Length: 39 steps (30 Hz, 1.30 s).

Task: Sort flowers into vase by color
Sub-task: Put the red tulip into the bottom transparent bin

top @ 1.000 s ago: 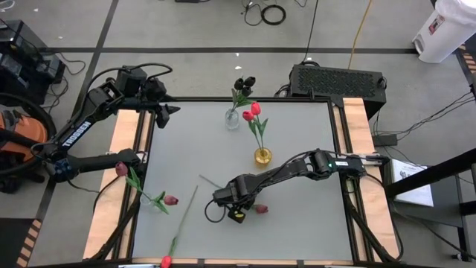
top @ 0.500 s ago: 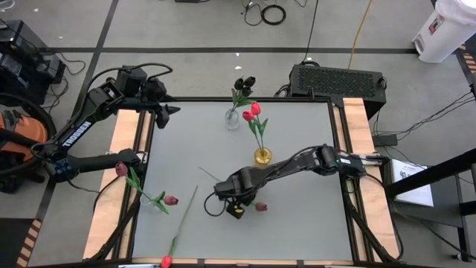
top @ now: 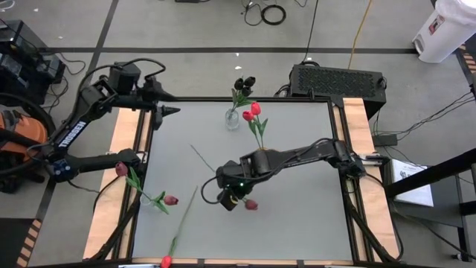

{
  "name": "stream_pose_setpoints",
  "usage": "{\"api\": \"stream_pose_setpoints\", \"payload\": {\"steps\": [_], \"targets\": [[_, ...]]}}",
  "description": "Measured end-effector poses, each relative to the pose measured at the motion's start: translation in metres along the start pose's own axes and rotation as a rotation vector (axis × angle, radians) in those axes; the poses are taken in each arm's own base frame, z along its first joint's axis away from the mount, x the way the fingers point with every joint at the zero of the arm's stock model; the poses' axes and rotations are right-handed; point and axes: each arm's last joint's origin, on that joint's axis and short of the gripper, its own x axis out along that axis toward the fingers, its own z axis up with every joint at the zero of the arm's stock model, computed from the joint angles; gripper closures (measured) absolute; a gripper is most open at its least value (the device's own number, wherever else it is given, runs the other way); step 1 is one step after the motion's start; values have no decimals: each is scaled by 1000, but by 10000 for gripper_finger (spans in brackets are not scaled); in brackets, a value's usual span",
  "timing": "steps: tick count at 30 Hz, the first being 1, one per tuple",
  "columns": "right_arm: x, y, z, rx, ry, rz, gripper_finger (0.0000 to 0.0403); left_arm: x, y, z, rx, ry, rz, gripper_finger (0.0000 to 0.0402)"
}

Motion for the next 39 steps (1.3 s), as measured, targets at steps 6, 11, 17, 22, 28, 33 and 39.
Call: {"api": "stream_pose_setpoints", "payload": {"steps": [6,11,17,22,28,33,39], "targets": [[-31,13,4,-4,-54,100,402,-25,-8,16,133,-46,9,191],[-48,15,6,16,-60,168,402,-47,-17,33,201,-126,12,191],[-70,8,12,69,-79,211,402,-69,-28,47,295,-212,5,191],[-89,7,24,96,-138,323,402,-78,-34,50,412,-237,-6,191],[-114,10,49,168,-246,563,402,-80,-37,52,553,-241,26,191],[-131,11,61,165,-313,696,402,-80,-37,53,627,-222,62,191],[-146,12,73,187,-372,837,402,-79,-37,53,801,-192,127,191]]}}
